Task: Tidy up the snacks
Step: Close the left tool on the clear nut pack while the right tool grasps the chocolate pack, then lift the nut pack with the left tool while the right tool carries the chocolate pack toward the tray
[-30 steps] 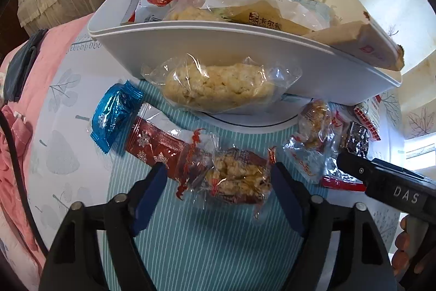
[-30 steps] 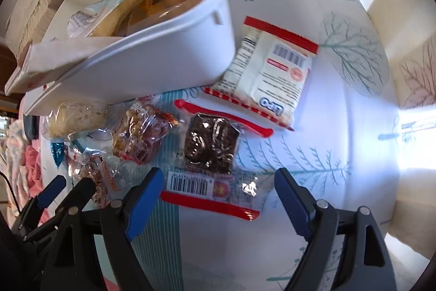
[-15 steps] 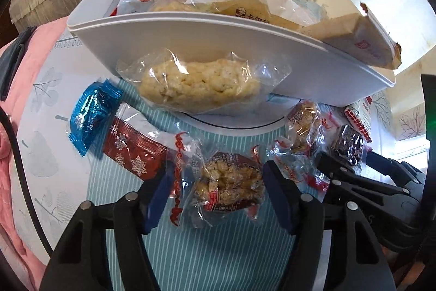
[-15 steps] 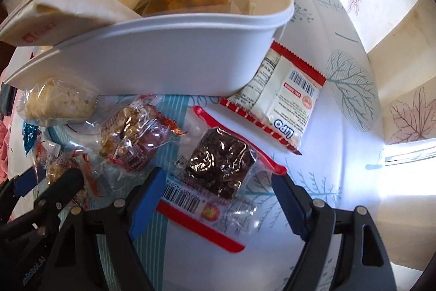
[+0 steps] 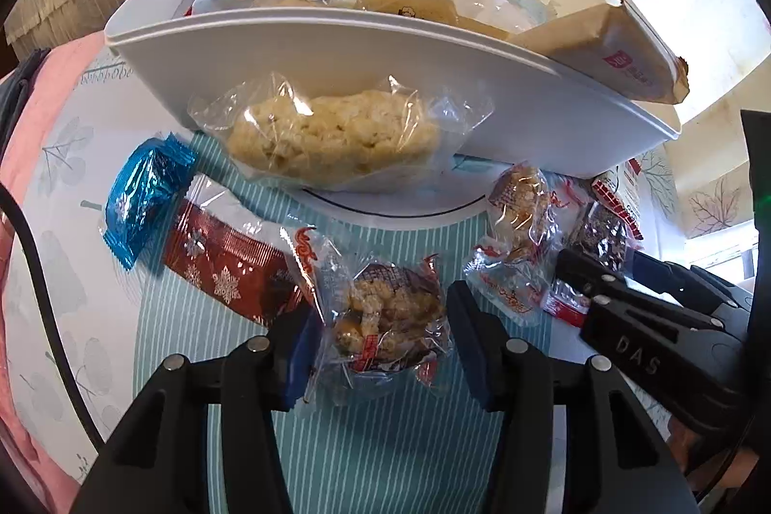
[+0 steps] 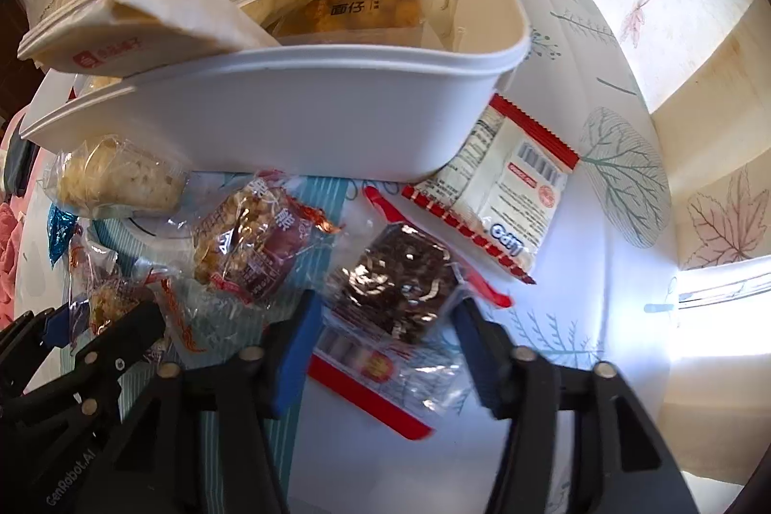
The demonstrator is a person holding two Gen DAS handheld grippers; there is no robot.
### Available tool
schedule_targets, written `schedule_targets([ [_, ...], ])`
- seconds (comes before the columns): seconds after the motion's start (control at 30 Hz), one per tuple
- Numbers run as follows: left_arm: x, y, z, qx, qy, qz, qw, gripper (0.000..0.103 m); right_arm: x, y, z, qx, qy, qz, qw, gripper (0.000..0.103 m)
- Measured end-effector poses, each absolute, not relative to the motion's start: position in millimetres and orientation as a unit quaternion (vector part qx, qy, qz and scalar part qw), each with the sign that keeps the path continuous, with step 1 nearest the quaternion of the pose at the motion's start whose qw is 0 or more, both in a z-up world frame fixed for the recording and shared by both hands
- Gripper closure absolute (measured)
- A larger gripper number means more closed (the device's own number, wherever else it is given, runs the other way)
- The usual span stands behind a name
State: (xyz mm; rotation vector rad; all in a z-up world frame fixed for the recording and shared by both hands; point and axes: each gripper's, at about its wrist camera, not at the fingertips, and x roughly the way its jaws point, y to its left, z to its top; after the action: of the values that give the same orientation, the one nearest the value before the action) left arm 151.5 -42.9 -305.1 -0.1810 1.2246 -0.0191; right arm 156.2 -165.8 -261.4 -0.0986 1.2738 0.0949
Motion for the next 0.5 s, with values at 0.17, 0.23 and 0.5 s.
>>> schedule_targets([
  [0.17, 142.2, -37.6, -307.1, -0.092, 0.575, -0.007, 0.813, 0.054, 156.0, -171.3, -259.5, -0.027, 0.607, 0.044, 0.793, 0.072],
  [0.23, 138.6, -36.5, -308.3, -0.094, 0.576, -0.006, 0.812, 0.054, 156.8, -173.4, -260.0, -0.020, 0.610, 0.045, 0.791, 0.075],
  [0.5, 124.2, -25.1, -304.3, -0.111, 0.568, -0.013, 0.815, 0.072, 148.8, -187.2, -258.4, 0.013, 0.624, 0.054, 0.779, 0.087],
])
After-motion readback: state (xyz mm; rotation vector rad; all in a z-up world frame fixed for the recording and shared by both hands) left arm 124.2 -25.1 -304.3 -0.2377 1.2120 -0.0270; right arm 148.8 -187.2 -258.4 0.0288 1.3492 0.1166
